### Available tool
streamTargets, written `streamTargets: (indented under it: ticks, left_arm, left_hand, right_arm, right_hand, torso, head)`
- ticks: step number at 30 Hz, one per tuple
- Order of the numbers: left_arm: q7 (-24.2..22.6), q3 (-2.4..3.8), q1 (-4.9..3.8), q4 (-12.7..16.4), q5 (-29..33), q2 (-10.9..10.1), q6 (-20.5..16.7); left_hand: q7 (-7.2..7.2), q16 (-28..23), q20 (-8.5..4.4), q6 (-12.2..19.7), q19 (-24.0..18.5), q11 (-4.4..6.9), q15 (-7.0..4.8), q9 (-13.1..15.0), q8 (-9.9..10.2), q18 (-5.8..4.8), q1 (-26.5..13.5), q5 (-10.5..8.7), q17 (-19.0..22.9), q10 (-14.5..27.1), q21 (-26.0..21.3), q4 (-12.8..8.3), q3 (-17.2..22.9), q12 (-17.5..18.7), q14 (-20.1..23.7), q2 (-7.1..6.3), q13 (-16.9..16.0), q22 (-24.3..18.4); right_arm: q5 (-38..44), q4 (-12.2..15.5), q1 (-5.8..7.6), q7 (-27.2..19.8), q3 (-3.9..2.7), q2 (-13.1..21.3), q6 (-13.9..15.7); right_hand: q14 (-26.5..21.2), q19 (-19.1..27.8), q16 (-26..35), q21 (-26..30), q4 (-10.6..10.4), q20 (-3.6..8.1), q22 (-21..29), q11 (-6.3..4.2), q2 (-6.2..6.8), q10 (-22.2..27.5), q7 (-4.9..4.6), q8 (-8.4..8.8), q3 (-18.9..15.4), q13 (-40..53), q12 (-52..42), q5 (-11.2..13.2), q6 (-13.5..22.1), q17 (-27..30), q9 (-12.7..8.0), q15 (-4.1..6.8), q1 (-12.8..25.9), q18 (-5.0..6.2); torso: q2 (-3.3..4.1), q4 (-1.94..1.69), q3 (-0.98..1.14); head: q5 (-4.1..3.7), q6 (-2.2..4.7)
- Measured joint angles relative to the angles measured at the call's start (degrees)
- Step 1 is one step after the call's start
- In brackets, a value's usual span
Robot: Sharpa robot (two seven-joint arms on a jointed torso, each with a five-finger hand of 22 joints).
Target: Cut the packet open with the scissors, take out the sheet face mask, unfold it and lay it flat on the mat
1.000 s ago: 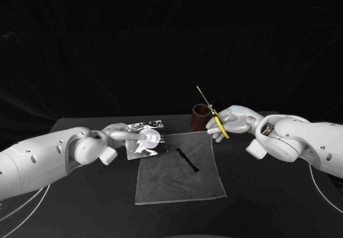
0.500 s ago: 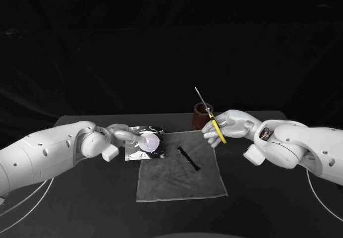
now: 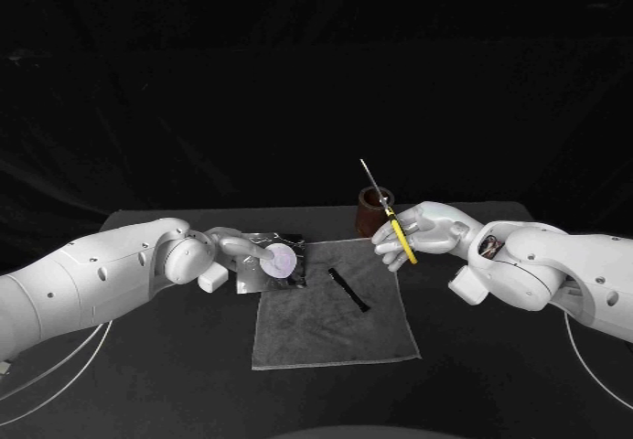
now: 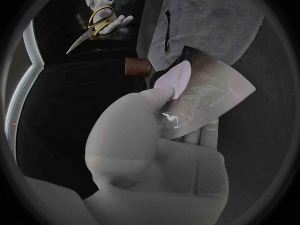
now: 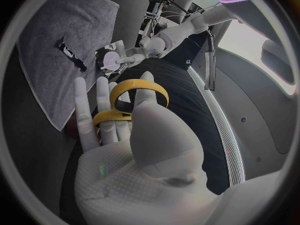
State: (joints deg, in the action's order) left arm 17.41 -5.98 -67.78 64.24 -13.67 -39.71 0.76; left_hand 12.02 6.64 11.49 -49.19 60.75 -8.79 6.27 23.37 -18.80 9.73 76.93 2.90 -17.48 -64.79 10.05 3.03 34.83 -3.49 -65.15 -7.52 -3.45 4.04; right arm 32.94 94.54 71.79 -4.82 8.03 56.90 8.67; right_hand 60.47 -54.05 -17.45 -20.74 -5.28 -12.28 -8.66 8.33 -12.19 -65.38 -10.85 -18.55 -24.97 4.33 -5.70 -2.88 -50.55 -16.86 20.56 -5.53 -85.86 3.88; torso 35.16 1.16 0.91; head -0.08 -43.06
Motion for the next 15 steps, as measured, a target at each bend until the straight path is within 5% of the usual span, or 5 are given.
streamTargets:
  ticks: [6, 9, 11, 15]
  left_arm:
    - [0.4, 0.01, -0.16, 1.2, -1.4, 0.0, -2.4]
    - [0.5, 0.08, -0.25, 1.8, -2.5, -0.2, -3.0]
    - [0.5, 0.14, -0.29, 2.4, -3.6, -0.4, -3.3]
    - [0.5, 0.32, -0.35, 3.6, -6.0, -0.8, -3.7]
  left_hand:
    - [-0.58, -1.8, 2.4, 6.2, -4.3, -2.39, 2.34, -1.3, 1.3, 0.5, -2.6, 0.0, 0.8, 7.0, -2.5, 1.4, -4.1, -0.5, 6.9, -4.02, -0.3, -0.1]
    - [-1.0, -1.8, 3.14, 8.4, -7.0, -3.19, 3.35, -1.2, -0.2, 0.99, -2.9, 0.0, 1.0, 9.0, -2.9, 2.6, -8.7, -1.6, 11.0, -4.81, -0.6, -0.1]
    - [-1.21, -1.6, 2.81, 9.8, -8.0, -3.52, 3.92, -1.0, -1.3, 1.11, -2.3, 0.0, 1.0, 10.4, -2.9, 3.7, -13.4, -2.5, 13.6, -4.82, -0.6, -0.1]
    - [-1.67, 2.1, 2.54, 13.1, -9.3, -4.13, 4.73, -0.8, -4.9, 1.06, 4.3, 0.0, 0.2, 13.7, -2.9, 9.2, -27.8, -5.8, 18.4, -1.99, -0.7, -0.1]
  right_arm:
    - [-0.1, -0.2, -0.05, 0.0, 0.02, 0.0, 0.1]
    - [-0.2, -0.2, -0.06, -0.1, 0.02, 0.0, 0.1]
    - [-0.2, -0.3, -0.06, -0.1, 0.02, 0.0, 0.1]
    - [-0.3, -0.4, -0.07, -0.1, 0.02, 0.0, 0.2]
  right_hand:
    - [0.0, 0.0, 0.0, 0.0, 0.2, 0.0, 0.0, 0.0, 0.0, 0.0, 0.01, 0.23, -0.2, -0.1, 0.1, 0.0, 0.0, -0.1, -0.1, 0.0, 0.0, 0.0]
    - [0.0, 0.0, 0.0, 0.0, 0.2, -0.01, 0.0, 0.0, 0.0, 0.0, 0.01, 0.46, -0.1, -0.1, 0.2, 0.0, 0.0, -0.1, -0.2, 0.0, 0.0, 0.0]
    - [0.0, 0.0, 0.2, 0.0, 0.3, -0.01, 0.0, 0.0, -0.01, 0.0, 0.02, 0.5, 0.0, -0.1, 0.2, 0.0, 0.0, -0.1, -0.2, 0.0, -0.2, 0.0]
    - [0.0, 0.1, 0.2, 0.0, 0.3, -0.11, 0.0, -0.01, -0.06, 0.0, 0.02, 0.72, 0.0, -0.2, 0.4, 0.0, 0.0, -0.1, -0.2, 0.0, -0.2, 0.0]
  torso:
    - [-0.01, 0.01, 0.02]
    - [-0.03, 0.0, 0.02]
    - [-0.03, 0.0, 0.02]
    - [-0.03, -0.01, 0.02]
  head:
    - [-0.09, -0.18]
    - [-0.14, -0.26]
    - [-0.18, -0.3]
    - [-0.29, -0.34]
